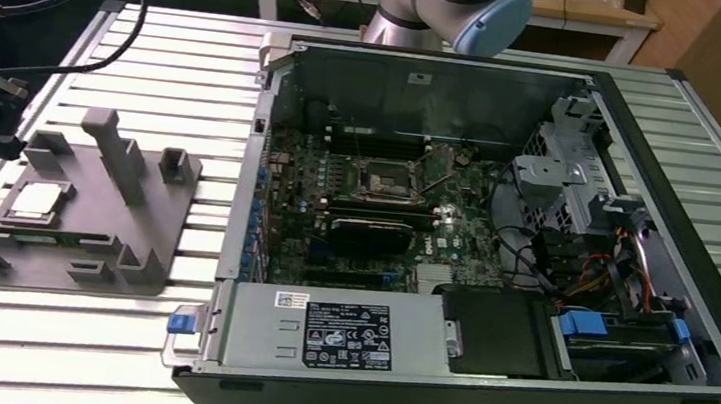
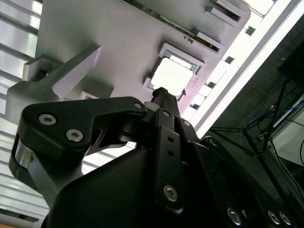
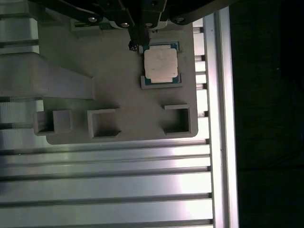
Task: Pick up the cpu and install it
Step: 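Pick up the cpu and move it towards the insertion slot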
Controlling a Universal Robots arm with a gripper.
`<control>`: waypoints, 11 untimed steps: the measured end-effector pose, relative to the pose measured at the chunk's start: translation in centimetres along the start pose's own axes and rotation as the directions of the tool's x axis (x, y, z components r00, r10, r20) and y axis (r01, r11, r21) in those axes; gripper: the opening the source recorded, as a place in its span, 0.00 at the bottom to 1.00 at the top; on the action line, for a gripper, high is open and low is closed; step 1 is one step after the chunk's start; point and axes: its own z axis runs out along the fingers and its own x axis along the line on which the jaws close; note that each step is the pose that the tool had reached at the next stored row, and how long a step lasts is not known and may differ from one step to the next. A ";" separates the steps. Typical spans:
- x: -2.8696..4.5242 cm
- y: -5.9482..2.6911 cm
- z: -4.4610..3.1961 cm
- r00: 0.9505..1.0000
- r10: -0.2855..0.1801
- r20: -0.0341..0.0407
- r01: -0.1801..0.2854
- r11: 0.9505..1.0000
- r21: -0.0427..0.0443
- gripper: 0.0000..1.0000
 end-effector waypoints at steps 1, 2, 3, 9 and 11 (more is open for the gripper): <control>0.04 -0.02 0.16 1.000 0.000 0.000 0.000 1.000 0.000 0.11; 0.09 -0.04 0.32 1.000 0.000 0.000 0.000 1.000 0.000 0.11; 0.14 -0.06 0.48 1.000 0.000 0.000 0.000 1.000 0.000 0.11; 0.45 -0.15 1.46 1.000 0.000 0.000 0.000 1.000 0.000 0.11; 0.58 -0.18 1.77 1.000 0.000 0.000 0.000 1.000 0.000 0.11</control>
